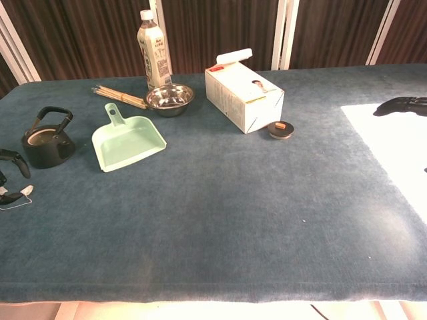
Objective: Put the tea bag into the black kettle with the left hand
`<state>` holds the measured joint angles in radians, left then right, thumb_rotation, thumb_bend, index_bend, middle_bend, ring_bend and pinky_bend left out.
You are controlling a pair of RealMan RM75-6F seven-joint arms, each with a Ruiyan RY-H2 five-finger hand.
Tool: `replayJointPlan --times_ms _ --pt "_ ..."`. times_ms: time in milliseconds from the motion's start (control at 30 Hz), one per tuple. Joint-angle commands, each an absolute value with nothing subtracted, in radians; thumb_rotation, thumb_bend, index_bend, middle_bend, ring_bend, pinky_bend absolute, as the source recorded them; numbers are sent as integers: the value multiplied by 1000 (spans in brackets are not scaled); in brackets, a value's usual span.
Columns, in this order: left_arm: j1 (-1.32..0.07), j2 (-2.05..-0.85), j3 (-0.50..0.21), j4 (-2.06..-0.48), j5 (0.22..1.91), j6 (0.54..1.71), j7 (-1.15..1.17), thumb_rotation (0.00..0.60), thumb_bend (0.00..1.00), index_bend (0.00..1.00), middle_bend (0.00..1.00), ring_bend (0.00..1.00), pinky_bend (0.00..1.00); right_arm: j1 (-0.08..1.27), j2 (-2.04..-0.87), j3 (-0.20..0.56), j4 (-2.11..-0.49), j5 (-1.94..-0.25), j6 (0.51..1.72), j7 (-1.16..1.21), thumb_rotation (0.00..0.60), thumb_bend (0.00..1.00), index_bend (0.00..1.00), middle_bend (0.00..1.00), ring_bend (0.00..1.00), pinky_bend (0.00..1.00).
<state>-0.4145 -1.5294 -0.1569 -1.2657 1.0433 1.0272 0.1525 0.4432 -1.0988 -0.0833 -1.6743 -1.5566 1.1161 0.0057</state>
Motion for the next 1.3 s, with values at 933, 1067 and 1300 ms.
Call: replayJointPlan --times_ms 933,1067,1300 --pt "-454 -1571 -153 -1166 1028 935 150 600 405 536 1000 1000 1000 425 -1067 -64 -1688 -1566 1096 11 600 360 0 0 0 0" --pt "-455 -1574 -152 -1158 1031 937 155 600 408 560 1000 1000 1000 423 -1066 -62 -1686 -1566 1094 12 600 360 0 0 0 0" --pt "-452 -1574 -147 -1156 1037 942 162 600 450 619 1000 1000 1000 419 -1068 -59 -1684 -1566 1093 12 600 359 0 0 0 0"
